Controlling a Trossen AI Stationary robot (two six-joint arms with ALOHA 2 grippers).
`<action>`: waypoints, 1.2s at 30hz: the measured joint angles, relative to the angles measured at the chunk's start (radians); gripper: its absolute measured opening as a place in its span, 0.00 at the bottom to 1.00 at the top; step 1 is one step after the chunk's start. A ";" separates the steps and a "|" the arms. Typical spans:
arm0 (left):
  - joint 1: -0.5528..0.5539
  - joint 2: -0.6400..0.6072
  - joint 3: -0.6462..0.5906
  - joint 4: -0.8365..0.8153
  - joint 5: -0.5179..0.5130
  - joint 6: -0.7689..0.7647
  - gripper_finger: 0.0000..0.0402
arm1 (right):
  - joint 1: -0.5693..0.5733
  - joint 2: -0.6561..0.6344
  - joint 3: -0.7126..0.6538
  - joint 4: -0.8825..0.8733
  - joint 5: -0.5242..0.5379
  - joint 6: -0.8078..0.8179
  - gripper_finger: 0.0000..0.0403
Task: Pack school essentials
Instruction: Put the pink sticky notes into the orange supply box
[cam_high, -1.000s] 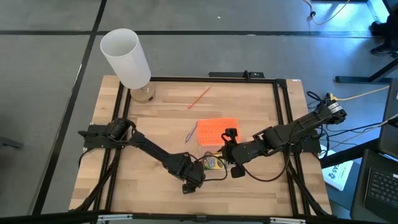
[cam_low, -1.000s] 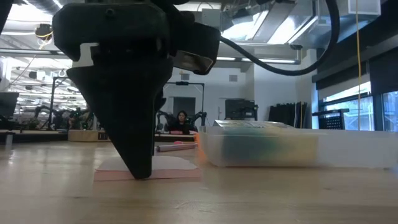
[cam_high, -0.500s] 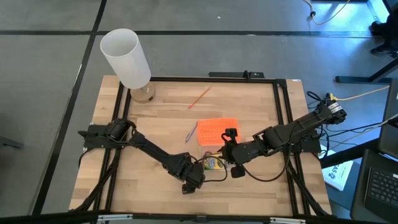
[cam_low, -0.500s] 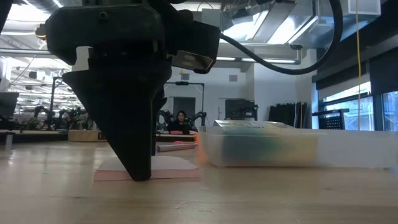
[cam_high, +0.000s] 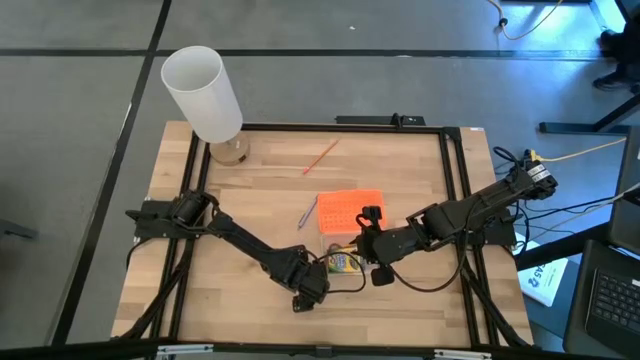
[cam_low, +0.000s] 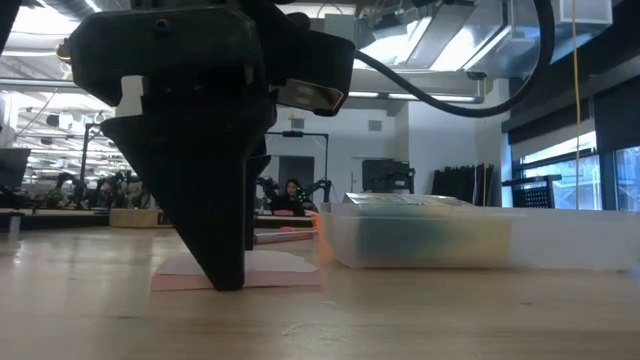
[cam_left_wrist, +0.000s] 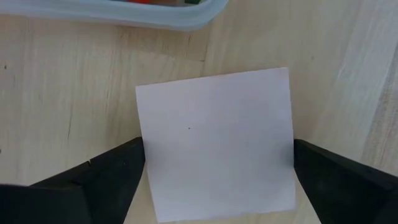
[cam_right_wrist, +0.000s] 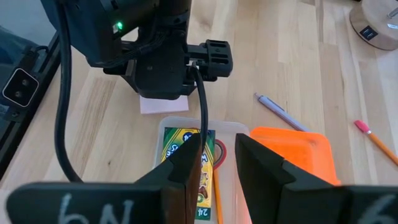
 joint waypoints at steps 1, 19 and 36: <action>0.000 0.000 0.000 0.000 -0.002 -0.001 0.95 | 0.000 0.000 0.000 0.000 0.000 -0.001 0.25; -0.007 0.001 -0.001 0.003 -0.015 -0.038 0.77 | 0.000 0.000 0.000 0.000 0.000 0.001 0.25; -0.020 -0.084 -0.005 -0.017 -0.012 -0.059 0.69 | 0.000 0.000 0.000 0.000 0.000 -0.001 0.25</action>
